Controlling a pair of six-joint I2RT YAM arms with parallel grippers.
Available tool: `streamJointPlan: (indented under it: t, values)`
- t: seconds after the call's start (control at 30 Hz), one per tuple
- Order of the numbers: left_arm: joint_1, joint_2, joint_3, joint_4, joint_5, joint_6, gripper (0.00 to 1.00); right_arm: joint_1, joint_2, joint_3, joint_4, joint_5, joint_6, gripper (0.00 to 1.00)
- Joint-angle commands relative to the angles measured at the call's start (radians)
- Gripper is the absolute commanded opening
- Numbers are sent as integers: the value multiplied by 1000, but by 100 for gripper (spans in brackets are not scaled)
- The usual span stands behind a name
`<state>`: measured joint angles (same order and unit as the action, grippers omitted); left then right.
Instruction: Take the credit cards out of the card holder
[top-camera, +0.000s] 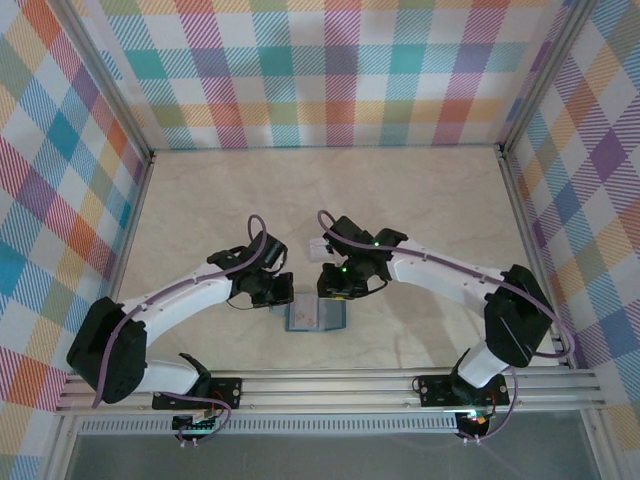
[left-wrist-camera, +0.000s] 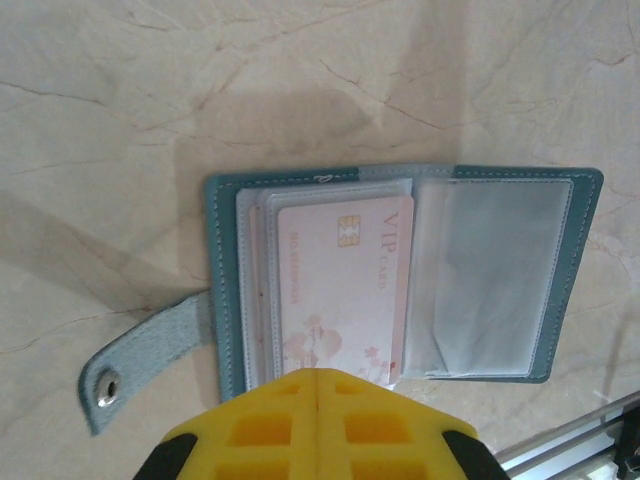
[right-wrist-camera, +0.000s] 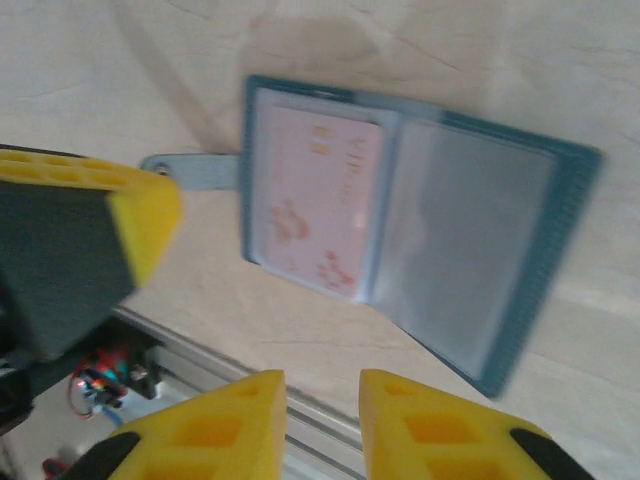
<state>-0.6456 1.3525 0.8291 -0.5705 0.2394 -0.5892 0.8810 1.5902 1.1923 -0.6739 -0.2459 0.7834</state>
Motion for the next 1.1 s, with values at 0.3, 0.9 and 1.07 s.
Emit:
streamJointPlan:
  t: [0.3, 0.9, 1.07]
  values:
    - [-14, 160, 8, 87, 88, -46, 0, -25, 201, -76, 263, -200, 65, 15]
    - [-13, 247, -15, 47, 51, -25, 0, -31, 267, -149, 372, -195, 82, 24]
    - [-15, 243, -15, 37, 43, -21, 0, -31, 259, -150, 289, -100, 68, 25]
